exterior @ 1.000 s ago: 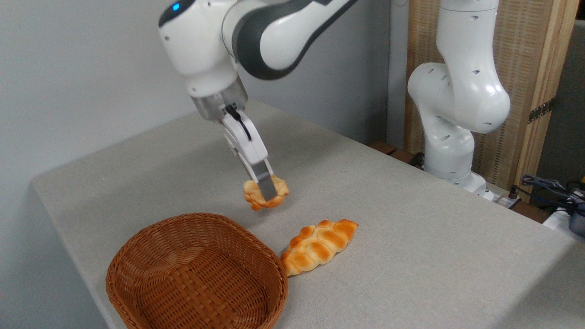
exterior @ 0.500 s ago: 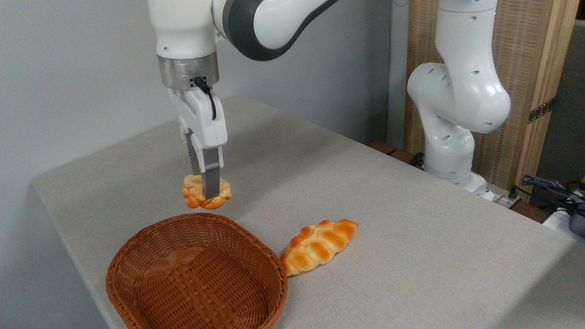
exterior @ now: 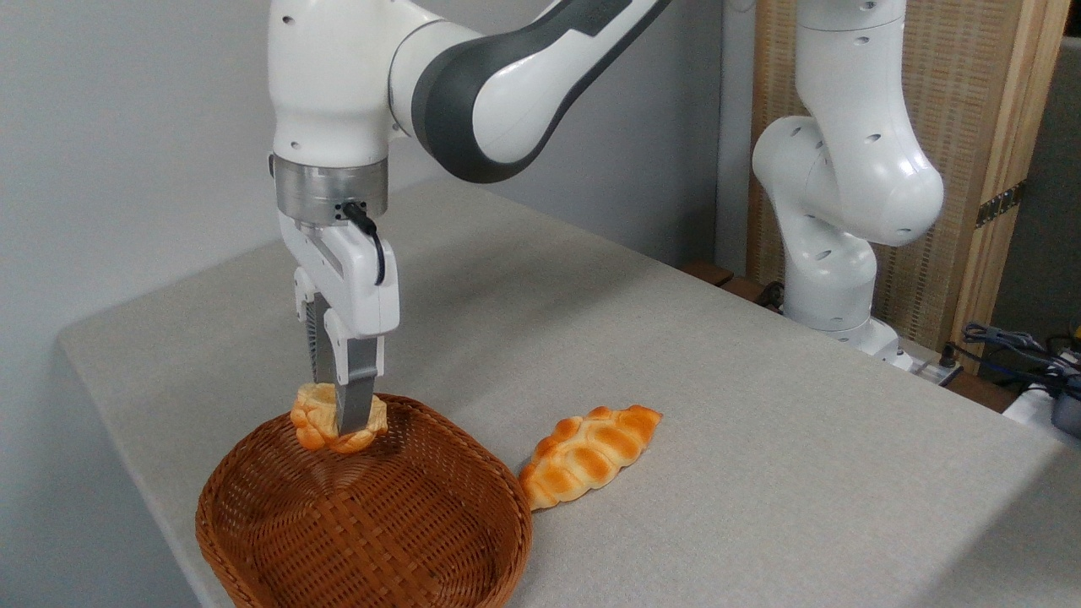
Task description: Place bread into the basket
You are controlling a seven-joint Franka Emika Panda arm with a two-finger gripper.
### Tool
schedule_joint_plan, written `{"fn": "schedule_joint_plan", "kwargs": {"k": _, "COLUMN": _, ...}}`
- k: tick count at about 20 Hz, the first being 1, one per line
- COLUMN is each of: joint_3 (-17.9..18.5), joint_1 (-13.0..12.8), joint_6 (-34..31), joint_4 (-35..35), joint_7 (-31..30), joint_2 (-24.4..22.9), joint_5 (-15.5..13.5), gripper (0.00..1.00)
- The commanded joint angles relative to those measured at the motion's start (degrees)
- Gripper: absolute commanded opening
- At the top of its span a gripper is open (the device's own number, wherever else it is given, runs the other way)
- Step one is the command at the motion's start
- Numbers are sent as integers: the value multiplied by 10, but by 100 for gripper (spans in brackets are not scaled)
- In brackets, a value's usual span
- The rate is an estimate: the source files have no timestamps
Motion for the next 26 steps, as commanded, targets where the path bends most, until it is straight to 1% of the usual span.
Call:
{"fn": "schedule_joint_plan", "kwargs": {"k": 1, "joint_3": 4, "joint_1": -3, "joint_6": 6, "joint_4": 8, "joint_7": 0, "joint_2": 6, "joint_5": -9, "gripper": 100}}
{"fn": "schedule_joint_plan", "kwargs": {"k": 8, "joint_3": 5, "joint_1": -3, "joint_6": 5, "joint_4": 8, "joint_7": -8, "joint_2": 5, "joint_5": -9, "gripper": 100}}
{"fn": "schedule_joint_plan", "kwargs": {"k": 12, "joint_3": 9, "joint_1": -3, "joint_6": -5, "joint_4": 7, "joint_7": -48, "joint_2": -7, "joint_5": -3, "gripper": 100}}
{"fn": "schedule_joint_plan", "kwargs": {"k": 13, "joint_3": 10, "joint_1": -3, "joint_6": -20, "joint_4": 7, "joint_7": -48, "joint_2": -16, "joint_5": -3, "gripper": 100}}
{"fn": "schedule_joint_plan", "kwargs": {"k": 15, "joint_3": 16, "joint_1": -3, "joint_6": -72, "joint_4": 8, "joint_7": -47, "joint_2": -30, "joint_5": -2, "gripper": 100}}
{"fn": "schedule_joint_plan", "kwargs": {"k": 18, "joint_3": 18, "joint_1": -2, "joint_6": -135, "joint_4": 8, "joint_7": -45, "joint_2": -51, "joint_5": -2, "gripper": 100}}
{"fn": "schedule_joint_plan", "kwargs": {"k": 20, "joint_3": 36, "joint_1": -3, "joint_6": -167, "joint_4": 7, "joint_7": -44, "joint_2": -59, "joint_5": -1, "gripper": 100}}
{"fn": "schedule_joint_plan", "kwargs": {"k": 21, "joint_3": 38, "joint_1": -3, "joint_6": -186, "joint_4": 7, "joint_7": -42, "joint_2": -66, "joint_5": -1, "gripper": 100}}
{"fn": "schedule_joint_plan", "kwargs": {"k": 25, "joint_3": 40, "joint_1": -3, "joint_6": -191, "joint_4": 9, "joint_7": -43, "joint_2": -68, "joint_5": -1, "gripper": 100}}
{"fn": "schedule_joint_plan", "kwargs": {"k": 26, "joint_3": 47, "joint_1": -3, "joint_6": -191, "joint_4": 9, "joint_7": -41, "joint_2": -68, "joint_5": -1, "gripper": 100}}
